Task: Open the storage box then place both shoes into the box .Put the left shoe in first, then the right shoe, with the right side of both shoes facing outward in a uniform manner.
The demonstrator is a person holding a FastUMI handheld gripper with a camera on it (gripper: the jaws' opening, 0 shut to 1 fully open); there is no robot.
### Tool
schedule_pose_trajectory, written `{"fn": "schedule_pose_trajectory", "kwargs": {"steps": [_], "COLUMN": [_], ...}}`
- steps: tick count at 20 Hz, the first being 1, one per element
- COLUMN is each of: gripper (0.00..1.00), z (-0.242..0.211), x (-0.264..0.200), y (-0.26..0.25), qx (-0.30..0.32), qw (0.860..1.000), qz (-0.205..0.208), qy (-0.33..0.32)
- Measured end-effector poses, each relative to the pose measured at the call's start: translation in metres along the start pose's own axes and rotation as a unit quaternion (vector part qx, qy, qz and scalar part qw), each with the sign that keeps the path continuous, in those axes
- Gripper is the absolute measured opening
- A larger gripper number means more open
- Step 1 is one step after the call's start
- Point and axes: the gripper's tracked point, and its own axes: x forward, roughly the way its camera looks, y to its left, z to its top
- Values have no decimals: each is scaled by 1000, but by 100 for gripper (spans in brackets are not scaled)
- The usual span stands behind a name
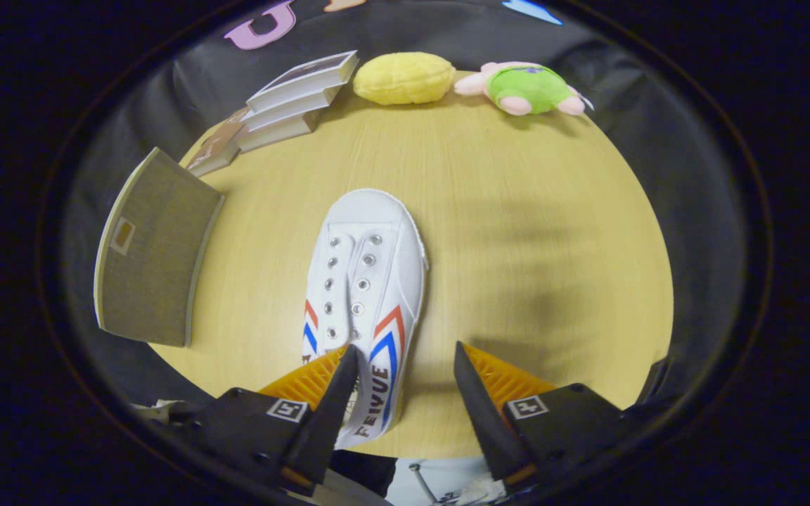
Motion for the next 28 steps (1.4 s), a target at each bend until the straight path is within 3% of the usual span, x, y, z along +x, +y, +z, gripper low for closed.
{"fn": "schedule_pose_trajectory", "kwargs": {"steps": [3, 6, 10, 11, 12, 18, 28], "gripper": [54, 34, 16, 16, 4, 4, 4], "z": [-3, -2, -3, -1, 3, 7, 34], "x": [11, 6, 8, 18, 8, -19, -78], "y": [11, 5, 7, 2, 2, 21, 89], "qx": [15, 23, 61, 69, 80, 150, 159], "qw": [1000, 1000, 998, 997, 996, 987, 982], "qz": [22, 19, 26, 14, 14, 51, 66], "qy": [9, 4, -9, -25, -30, -37, -73]}}
